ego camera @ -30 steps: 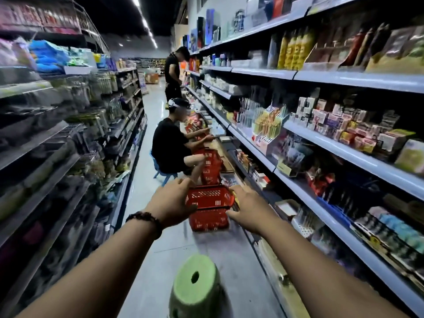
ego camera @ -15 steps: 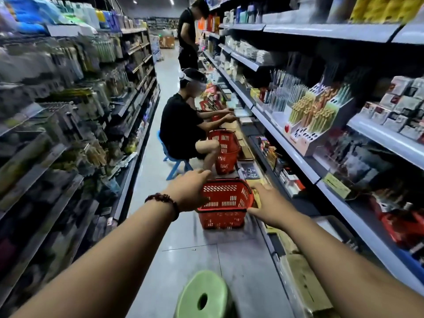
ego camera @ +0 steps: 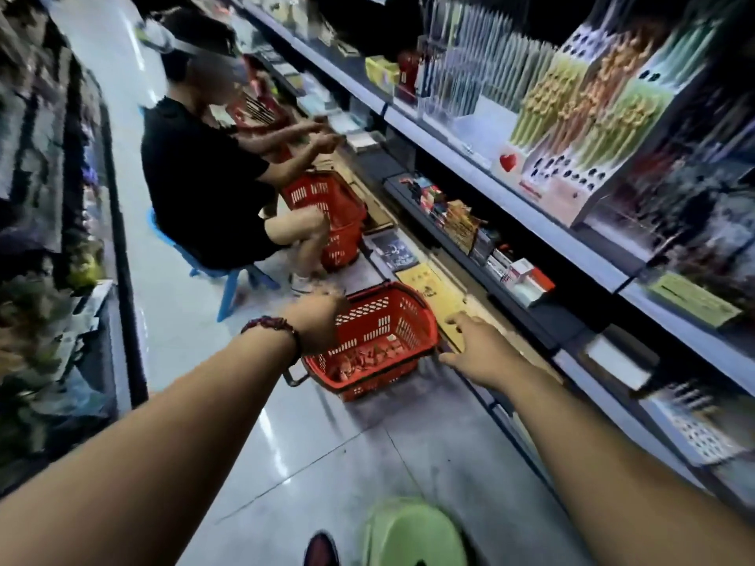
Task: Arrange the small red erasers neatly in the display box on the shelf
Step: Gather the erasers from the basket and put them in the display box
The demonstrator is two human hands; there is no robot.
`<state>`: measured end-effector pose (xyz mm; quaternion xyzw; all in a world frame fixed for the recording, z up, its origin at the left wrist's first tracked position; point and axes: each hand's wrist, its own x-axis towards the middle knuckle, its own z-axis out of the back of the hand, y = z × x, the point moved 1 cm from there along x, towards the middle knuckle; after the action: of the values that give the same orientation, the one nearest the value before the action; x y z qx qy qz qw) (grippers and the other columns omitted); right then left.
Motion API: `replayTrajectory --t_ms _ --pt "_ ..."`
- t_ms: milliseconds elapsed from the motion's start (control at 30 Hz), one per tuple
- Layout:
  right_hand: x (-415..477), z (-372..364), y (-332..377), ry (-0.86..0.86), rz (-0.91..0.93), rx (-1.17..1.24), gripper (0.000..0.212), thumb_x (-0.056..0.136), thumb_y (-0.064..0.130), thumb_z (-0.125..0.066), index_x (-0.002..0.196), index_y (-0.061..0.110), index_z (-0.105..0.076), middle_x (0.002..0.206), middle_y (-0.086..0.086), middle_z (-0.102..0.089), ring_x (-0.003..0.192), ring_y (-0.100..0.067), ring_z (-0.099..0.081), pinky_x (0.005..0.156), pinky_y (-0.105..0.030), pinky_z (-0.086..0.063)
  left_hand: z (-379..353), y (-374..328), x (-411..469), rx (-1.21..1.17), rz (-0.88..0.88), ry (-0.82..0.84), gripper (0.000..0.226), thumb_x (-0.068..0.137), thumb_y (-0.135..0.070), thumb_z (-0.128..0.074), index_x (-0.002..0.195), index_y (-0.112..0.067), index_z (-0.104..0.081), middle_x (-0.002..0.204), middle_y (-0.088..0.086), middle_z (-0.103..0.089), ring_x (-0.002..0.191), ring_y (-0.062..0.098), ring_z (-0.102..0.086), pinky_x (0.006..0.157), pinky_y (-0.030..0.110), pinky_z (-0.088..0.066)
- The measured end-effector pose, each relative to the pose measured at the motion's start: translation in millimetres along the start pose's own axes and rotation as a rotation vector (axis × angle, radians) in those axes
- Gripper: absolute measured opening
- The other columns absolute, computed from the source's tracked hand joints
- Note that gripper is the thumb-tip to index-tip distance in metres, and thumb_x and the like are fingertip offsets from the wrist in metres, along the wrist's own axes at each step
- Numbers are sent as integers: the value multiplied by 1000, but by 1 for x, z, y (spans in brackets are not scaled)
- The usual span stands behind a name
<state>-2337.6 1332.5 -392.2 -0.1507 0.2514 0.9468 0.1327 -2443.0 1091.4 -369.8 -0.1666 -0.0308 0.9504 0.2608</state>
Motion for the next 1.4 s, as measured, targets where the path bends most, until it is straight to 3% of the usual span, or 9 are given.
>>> replayTrajectory --t_ms 67,267,500,667,800,1000,1267,1400 --pt "17 0 6 -10 -28 20 62 88 22 -74 143 15 -47 138 -13 -57 123 -29 -56 91 -28 -42 -1 15 24 10 -16 17 35 90 -24 -66 124 -16 -62 126 10 -64 117 31 -61 92 35 -50" --pt "77 -1 8 7 -55 52 68 84 21 -78 145 16 -47 136 -12 -59 122 -27 -57 94 -28 -43 1 40 87 -79 38 14 46 91 -24 -68 136 -19 -56 135 11 -60 122 30 -59 100 36 -50" --pt "159 -7 -4 144 66 -13 69 87 25 -75 147 18 -42 140 -10 -54 124 -27 -55 103 -32 -44 -10 32 147 -140 147 -35 49 90 -17 -67 137 -19 -55 139 10 -56 127 29 -54 104 39 -47" --pt "221 4 -21 242 143 -66 69 88 27 -74 149 21 -40 142 -7 -52 126 -25 -54 104 -32 -44 -19 23 188 -213 267 10 45 93 -33 -67 135 -24 -53 132 7 -58 120 28 -58 102 41 -47" --pt "264 0 -37 288 188 -91 71 88 28 -75 149 23 -39 142 -6 -51 126 -26 -55 108 -38 -46 -34 21 217 -259 374 64 53 91 -32 -71 138 -25 -50 131 6 -59 118 28 -60 102 43 -50" --pt "300 -29 -45 336 167 -124 73 88 33 -73 151 25 -36 147 -6 -48 129 -28 -54 109 -41 -46 -82 32 243 -281 388 115 70 88 -42 -72 148 -24 -42 147 5 -52 131 29 -54 108 44 -46" --pt "365 -89 -26 252 72 -78 68 87 38 -76 145 20 -46 135 -11 -57 116 -28 -60 100 -36 -50 -179 98 294 -394 317 258 55 87 -33 -70 138 -23 -53 135 11 -60 124 32 -59 103 43 -49" --pt "405 -159 -49 274 19 -91 74 84 30 -79 149 19 -44 140 -11 -54 124 -27 -56 104 -30 -45 -257 121 334 -460 328 239 52 87 -30 -67 137 -23 -52 134 13 -60 123 34 -59 102 44 -50"
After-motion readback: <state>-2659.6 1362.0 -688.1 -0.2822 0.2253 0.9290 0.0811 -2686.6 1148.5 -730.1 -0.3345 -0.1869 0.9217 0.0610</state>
